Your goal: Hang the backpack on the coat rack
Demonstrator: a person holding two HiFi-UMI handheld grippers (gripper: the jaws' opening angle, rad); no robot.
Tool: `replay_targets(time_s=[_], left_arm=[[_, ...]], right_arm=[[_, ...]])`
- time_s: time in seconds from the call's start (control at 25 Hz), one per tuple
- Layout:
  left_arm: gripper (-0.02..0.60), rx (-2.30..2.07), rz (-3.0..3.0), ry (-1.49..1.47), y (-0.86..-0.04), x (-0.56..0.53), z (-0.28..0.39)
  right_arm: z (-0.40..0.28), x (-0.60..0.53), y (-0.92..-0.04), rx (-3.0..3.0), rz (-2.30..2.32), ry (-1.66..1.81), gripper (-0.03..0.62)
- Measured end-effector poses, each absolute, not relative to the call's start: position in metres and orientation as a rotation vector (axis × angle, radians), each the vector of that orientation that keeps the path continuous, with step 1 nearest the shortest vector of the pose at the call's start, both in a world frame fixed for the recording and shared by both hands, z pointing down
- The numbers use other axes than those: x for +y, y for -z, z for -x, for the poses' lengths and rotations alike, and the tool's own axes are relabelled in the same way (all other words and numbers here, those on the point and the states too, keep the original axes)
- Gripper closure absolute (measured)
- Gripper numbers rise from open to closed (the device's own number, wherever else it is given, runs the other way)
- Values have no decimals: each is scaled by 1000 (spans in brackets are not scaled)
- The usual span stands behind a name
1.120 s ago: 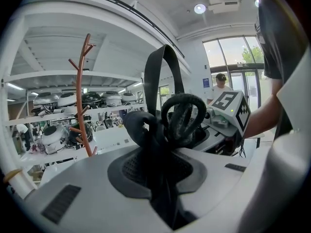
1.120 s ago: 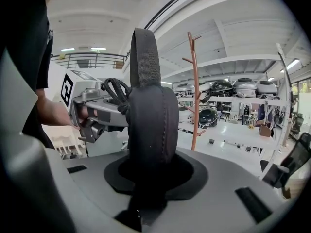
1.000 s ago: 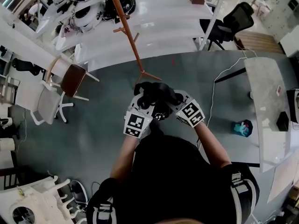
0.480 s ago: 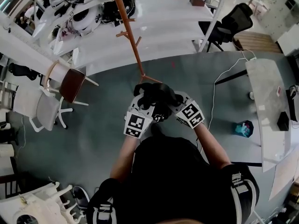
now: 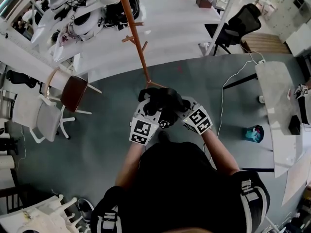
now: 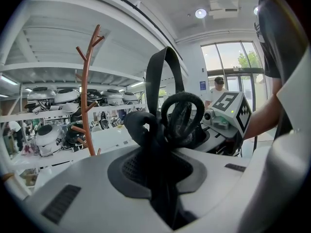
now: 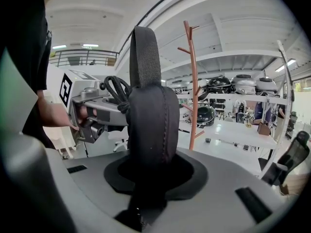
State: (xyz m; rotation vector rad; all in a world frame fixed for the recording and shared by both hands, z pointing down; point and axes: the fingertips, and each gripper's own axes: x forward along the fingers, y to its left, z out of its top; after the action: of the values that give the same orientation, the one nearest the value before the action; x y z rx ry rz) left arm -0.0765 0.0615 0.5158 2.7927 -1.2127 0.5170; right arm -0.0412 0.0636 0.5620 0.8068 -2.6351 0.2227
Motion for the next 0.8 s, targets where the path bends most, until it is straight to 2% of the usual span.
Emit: replay_targets(time_s=[0.8], left_arm=[[497, -1213, -2806, -533, -514, 32, 112]], right_arm=[[77, 32, -563, -2631, -793, -204, 471]])
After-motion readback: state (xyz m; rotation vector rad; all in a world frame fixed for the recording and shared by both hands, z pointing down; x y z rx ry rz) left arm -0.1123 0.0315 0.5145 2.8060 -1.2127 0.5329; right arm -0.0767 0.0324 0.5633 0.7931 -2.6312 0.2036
